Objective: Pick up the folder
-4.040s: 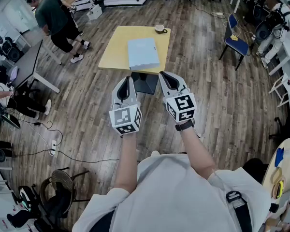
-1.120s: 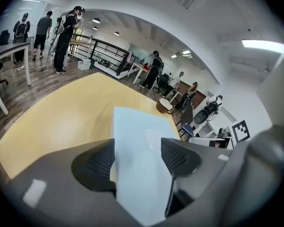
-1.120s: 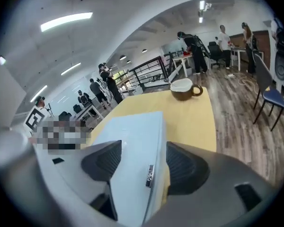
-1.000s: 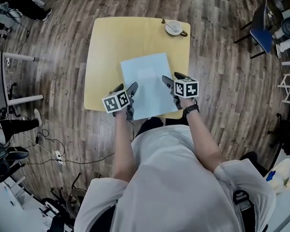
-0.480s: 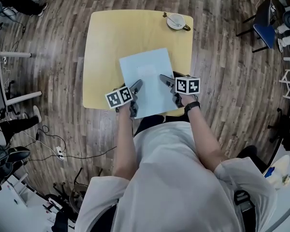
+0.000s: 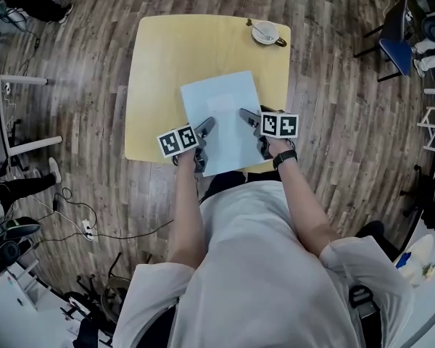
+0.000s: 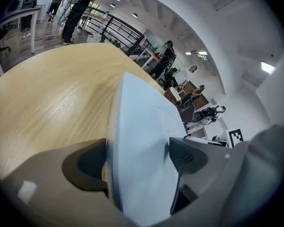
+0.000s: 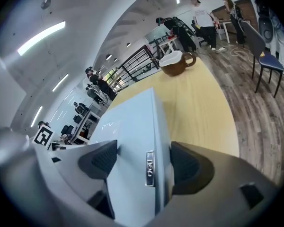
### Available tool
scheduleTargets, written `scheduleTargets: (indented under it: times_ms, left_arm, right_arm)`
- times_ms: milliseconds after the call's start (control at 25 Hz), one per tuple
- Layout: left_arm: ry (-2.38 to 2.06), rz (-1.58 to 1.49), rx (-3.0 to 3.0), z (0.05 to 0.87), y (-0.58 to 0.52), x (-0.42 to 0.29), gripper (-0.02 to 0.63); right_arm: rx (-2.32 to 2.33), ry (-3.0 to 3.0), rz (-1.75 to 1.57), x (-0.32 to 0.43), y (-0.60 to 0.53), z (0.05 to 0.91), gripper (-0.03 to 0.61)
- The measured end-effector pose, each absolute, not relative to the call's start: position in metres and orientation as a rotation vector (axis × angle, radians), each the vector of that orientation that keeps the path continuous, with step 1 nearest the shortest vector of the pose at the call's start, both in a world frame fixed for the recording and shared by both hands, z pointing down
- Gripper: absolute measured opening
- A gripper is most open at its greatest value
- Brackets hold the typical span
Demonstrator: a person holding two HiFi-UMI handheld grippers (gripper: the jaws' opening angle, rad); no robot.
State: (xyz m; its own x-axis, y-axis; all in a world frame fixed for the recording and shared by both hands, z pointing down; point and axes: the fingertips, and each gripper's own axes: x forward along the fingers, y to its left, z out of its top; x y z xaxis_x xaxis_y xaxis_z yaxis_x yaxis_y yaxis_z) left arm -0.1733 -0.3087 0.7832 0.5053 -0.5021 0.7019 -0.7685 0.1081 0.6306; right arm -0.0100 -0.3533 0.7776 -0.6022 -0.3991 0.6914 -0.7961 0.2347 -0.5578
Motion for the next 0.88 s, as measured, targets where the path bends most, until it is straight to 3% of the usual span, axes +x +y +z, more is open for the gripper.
scheduleTargets:
  times_ms: [880]
  left_arm:
    - [-1.291, 0.179, 1.799, 0.665, -0.346, -0.192, 0.403]
  right_arm:
    - [1.232, -2.341, 1.091, -0.029, -0.387, 0.657, 0.321]
